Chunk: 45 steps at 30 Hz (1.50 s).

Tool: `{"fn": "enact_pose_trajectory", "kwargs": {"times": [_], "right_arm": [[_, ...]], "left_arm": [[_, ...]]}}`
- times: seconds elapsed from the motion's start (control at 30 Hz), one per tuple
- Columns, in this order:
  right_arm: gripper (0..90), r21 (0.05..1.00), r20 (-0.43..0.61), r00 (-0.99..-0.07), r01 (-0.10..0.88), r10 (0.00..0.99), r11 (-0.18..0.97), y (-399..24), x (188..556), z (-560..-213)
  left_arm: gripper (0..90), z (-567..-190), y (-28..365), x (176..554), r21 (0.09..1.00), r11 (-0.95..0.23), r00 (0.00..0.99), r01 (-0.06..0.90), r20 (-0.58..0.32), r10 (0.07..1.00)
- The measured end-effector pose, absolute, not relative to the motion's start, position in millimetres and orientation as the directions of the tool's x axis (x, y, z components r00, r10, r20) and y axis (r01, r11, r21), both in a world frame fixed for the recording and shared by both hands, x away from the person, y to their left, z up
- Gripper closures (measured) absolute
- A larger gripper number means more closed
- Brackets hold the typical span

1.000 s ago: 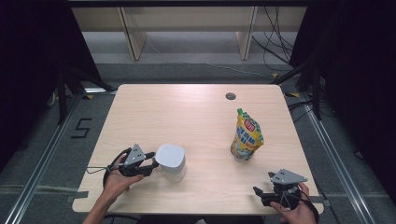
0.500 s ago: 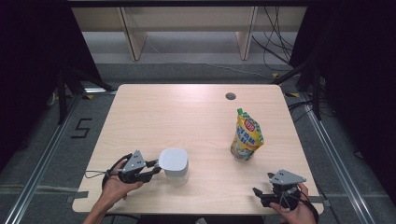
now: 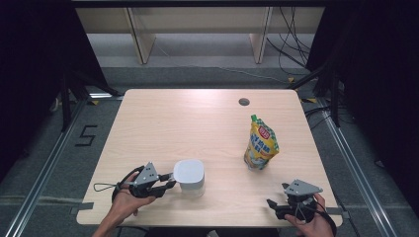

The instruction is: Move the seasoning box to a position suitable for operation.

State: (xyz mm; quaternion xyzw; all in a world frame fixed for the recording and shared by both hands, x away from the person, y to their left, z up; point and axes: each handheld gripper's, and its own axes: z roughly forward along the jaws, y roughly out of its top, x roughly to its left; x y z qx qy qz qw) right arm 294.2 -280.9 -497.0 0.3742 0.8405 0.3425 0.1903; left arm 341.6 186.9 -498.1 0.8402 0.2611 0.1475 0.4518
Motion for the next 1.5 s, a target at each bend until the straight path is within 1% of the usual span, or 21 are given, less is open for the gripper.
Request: {"fn": "enact_pose_trajectory", "kwargs": {"times": [0.07,0.13,0.17,0.23,0.27,0.47,0.7,0.8,0.83,0.9,0.97,1.1,1.17,1.23,1.27,1.33,1.43,1.5], "right_arm": [[22.1,0.72,-0.066,-0.642,0.499,0.764,0.482,-281,294,-496],[22.1,0.718,-0.063,-0.646,0.5,0.761,0.484,-281,294,-496],[22.1,0.72,-0.074,-0.645,0.493,0.761,0.488,-281,294,-496],[22.1,0.722,-0.082,-0.649,0.485,0.757,0.494,-282,294,-496],[22.1,0.716,-0.062,-0.647,0.502,0.76,0.485,-280,294,-496],[22.2,0.72,-0.081,-0.651,0.486,0.755,0.496,-281,295,-497],[22.3,0.716,-0.064,-0.654,0.496,0.754,0.491,-280,295,-497],[22.3,0.717,-0.064,-0.65,0.498,0.758,0.488,-280,295,-497],[22.3,0.719,-0.079,-0.652,0.487,0.754,0.496,-280,295,-497],[22.3,0.714,-0.053,-0.643,0.51,0.764,0.479,-280,295,-497],[22.3,0.72,-0.08,-0.671,0.473,0.737,0.508,-282,299,-498],[22.3,0.72,-0.081,-0.671,0.472,0.737,0.508,-282,299,-499],[22.3,0.718,-0.069,-0.659,0.489,0.749,0.496,-281,297,-498],[22.3,0.717,-0.07,-0.665,0.485,0.743,0.501,-281,297,-498],[22.3,0.717,-0.074,-0.667,0.48,0.741,0.505,-282,297,-498],[22.3,0.717,-0.072,-0.665,0.484,0.743,0.502,-282,297,-498],[22.3,0.717,-0.072,-0.665,0.483,0.744,0.502,-281,297,-498],[22.3,0.715,-0.074,-0.653,0.493,0.754,0.496,-281,296,-498]], "left_arm": [[68.8,-498,186,340,0.832,-0.457,0.819,0.315,0.006,0.574],[68.7,-497,186,340,0.831,-0.471,0.83,0.295,0.022,0.558],[68.7,-498,183,338,0.833,-0.455,0.821,0.315,0.001,0.571],[68.6,-498,180,337,0.831,-0.459,0.825,0.314,0.001,0.565],[68.6,-498,177,336,0.834,-0.455,0.826,0.312,-0.002,0.564],[68.2,-498,161,333,0.839,-0.453,0.84,0.303,-0.01,0.543],[68.1,-498,142,334,0.839,-0.461,0.852,0.288,-0.005,0.524],[68.2,-499,139,336,0.844,-0.454,0.852,0.284,-0.005,0.524],[68.3,-497,139,337,0.834,-0.472,0.851,0.285,0.007,0.525],[68.4,-499,139,341,0.84,-0.456,0.853,0.294,-0.015,0.522],[68.3,-499,137,342,0.848,-0.449,0.859,0.281,-0.013,0.512],[68.2,-498,134,342,0.843,-0.469,0.87,0.263,0.003,0.493],[67.8,-499,133,341,0.843,-0.448,0.86,0.297,-0.033,0.509],[67.6,-499,135,343,0.835,-0.466,0.86,0.294,-0.019,0.51],[67.5,-500,134,342,0.846,-0.44,0.858,0.3,-0.038,0.512],[67.1,-501,134,344,0.847,-0.441,0.859,0.298,-0.037,0.51],[66.5,-503,130,343,0.845,-0.457,0.861,0.279,-0.01,0.508],[64.3,-502,129,342,0.837,-0.46,0.858,0.295,-0.02,0.513]]}}
